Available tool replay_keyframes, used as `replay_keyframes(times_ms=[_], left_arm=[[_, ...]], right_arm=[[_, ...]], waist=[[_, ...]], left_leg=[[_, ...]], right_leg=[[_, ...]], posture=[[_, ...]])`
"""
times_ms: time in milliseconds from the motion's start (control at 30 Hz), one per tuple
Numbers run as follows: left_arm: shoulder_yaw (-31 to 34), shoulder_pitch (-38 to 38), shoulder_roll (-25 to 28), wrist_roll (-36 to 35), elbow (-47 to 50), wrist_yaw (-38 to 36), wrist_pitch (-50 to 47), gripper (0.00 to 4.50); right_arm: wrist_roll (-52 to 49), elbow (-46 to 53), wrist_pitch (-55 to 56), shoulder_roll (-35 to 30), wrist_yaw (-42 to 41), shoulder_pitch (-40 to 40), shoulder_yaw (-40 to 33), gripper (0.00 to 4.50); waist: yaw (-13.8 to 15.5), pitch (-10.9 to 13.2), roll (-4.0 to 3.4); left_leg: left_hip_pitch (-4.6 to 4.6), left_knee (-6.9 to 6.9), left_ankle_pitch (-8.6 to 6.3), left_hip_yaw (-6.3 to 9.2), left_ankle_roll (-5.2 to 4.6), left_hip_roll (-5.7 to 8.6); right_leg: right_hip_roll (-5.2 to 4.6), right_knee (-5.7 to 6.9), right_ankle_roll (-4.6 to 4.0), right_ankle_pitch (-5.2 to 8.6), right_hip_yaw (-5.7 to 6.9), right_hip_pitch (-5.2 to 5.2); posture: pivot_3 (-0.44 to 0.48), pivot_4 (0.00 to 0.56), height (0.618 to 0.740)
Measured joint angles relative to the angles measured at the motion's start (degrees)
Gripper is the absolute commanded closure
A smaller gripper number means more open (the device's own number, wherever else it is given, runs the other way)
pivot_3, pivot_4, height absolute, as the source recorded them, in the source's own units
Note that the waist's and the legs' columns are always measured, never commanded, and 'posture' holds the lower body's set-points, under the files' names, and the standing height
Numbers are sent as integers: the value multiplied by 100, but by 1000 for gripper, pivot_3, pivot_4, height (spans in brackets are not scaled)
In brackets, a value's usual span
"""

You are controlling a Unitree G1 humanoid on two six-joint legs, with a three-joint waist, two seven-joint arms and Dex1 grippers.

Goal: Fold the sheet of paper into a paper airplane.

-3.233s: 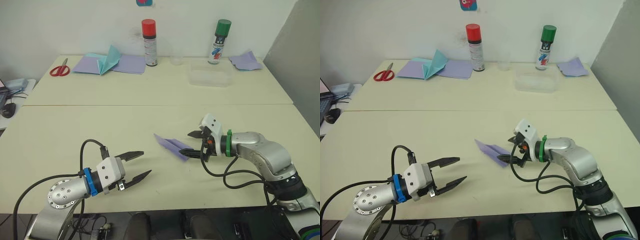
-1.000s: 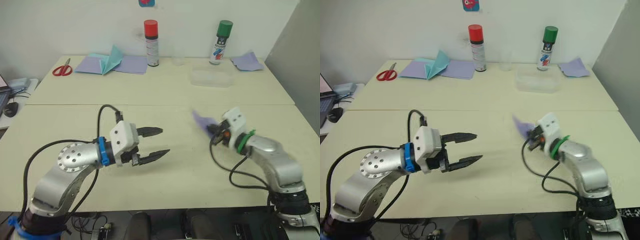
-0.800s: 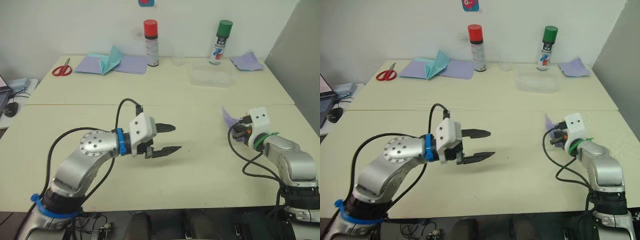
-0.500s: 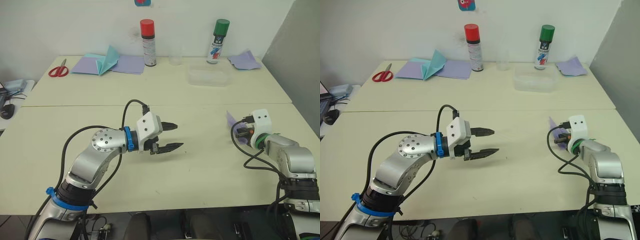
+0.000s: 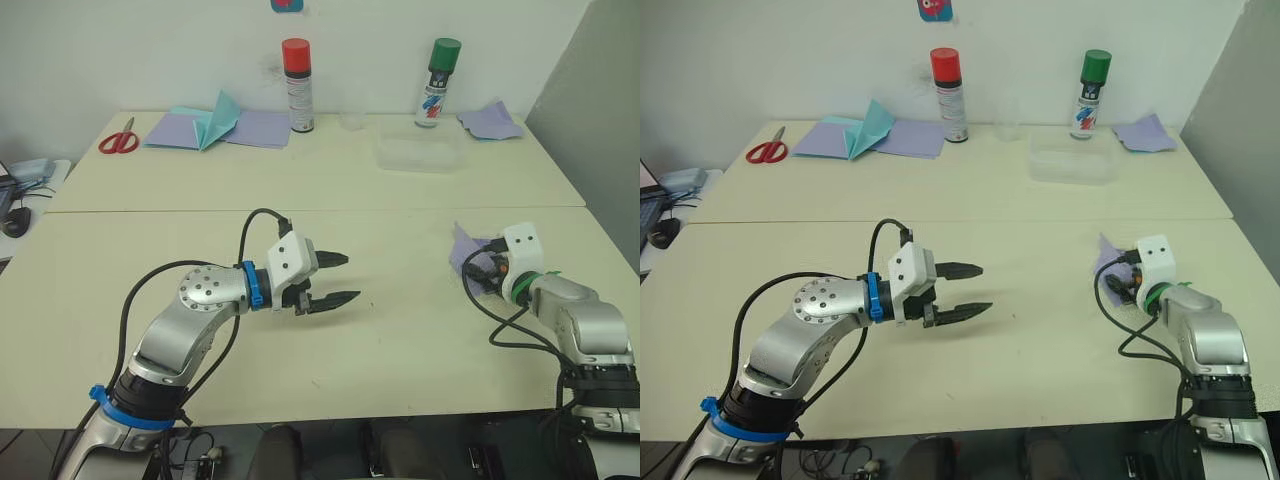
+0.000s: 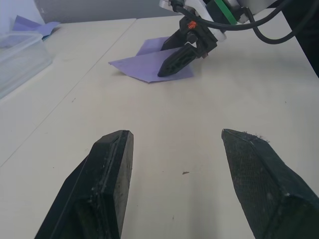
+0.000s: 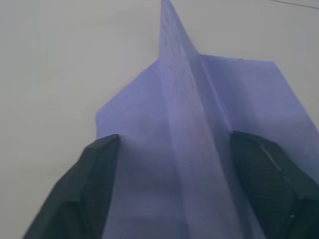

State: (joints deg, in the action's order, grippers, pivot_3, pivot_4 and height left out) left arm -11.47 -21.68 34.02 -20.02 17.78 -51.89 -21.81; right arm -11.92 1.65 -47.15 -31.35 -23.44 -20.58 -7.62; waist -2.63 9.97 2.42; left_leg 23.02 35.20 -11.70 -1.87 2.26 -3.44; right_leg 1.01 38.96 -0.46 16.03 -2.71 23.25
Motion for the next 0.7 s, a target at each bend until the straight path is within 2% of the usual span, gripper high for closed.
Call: replay_keyframes(times_ms=[200, 467, 567, 700], left_arm=[[116, 44, 115, 1, 12, -9, 0, 1339], [226, 102, 160, -19, 109, -15, -8, 1339], [481, 215, 395, -38, 142, -123, 11, 1339], [1055, 488, 886, -148, -45, -390, 110, 1339]], right_arm=[[-17, 540, 14, -130, -50, -21, 28, 30], [-14, 612, 69, -260, -236, -67, 210, 30], [-124, 710, 300, -480, -690, -66, 240, 30], [-869, 1215, 662, -1010, -2205, -21, 327, 30]], waist=[[0, 0, 0], [3, 0, 0], [-8, 2, -3], [-17, 4, -6]], left_leg=[[0, 0, 0, 2, 0, -1], [0, 0, 0, -1, 0, -1], [-1, 0, 0, -1, 0, -1], [-2, -2, 0, 5, 0, -10]], right_leg=[[0, 1, 0, 0, 1, 0], [-1, 0, 0, 0, 1, 0], [1, 0, 0, 0, 2, 2], [4, 0, -5, 3, 10, 2]], posture=[[0, 150, 740], [0, 150, 740], [0, 150, 740], [0, 150, 740]])
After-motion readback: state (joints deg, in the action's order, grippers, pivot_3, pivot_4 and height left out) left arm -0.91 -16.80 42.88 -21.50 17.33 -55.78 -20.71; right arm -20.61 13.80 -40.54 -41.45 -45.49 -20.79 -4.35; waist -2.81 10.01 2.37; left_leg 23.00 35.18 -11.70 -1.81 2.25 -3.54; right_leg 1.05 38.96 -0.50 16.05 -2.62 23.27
